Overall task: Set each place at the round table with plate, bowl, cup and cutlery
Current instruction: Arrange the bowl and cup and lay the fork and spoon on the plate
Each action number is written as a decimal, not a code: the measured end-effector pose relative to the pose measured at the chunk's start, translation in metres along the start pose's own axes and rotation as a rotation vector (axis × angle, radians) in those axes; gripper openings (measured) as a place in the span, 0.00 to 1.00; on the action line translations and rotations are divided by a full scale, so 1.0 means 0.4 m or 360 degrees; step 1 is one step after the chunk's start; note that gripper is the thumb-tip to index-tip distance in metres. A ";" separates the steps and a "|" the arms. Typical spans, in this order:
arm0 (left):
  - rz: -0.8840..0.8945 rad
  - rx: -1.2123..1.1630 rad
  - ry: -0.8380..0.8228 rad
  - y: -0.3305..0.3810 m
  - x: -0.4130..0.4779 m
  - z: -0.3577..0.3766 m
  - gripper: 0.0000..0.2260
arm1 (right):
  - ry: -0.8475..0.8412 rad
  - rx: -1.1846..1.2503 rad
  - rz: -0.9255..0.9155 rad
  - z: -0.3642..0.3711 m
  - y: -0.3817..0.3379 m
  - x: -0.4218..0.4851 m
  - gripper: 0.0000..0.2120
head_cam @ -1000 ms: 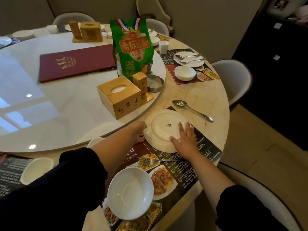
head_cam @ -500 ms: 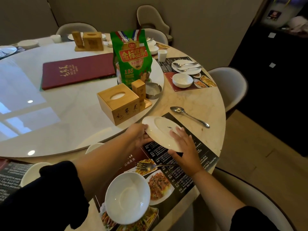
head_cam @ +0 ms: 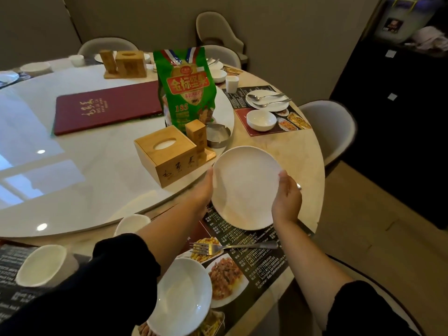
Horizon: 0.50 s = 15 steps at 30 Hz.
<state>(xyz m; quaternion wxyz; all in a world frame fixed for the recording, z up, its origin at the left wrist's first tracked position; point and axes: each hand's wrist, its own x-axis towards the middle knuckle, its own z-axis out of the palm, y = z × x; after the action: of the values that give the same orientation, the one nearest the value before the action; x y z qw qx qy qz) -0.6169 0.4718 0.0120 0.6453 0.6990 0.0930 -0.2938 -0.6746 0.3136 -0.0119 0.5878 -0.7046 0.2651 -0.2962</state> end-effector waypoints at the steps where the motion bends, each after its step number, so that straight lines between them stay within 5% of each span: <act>1: 0.0001 0.0035 0.0011 -0.003 0.006 0.001 0.31 | 0.0021 -0.0004 0.0079 0.004 0.011 0.002 0.19; 7: -0.0034 0.0133 0.0064 -0.037 0.032 -0.024 0.31 | -0.0018 -0.0136 0.0218 0.023 0.089 0.028 0.10; 15: -0.0085 0.0130 0.0110 -0.065 0.064 -0.046 0.30 | -0.0098 -0.0621 0.0256 0.026 0.174 0.054 0.26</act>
<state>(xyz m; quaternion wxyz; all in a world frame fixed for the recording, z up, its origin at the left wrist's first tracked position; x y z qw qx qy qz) -0.6040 0.4870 -0.0236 0.6046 0.7317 0.1218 -0.2902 -0.6538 0.2932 -0.0796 0.4698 -0.7903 0.3548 -0.1698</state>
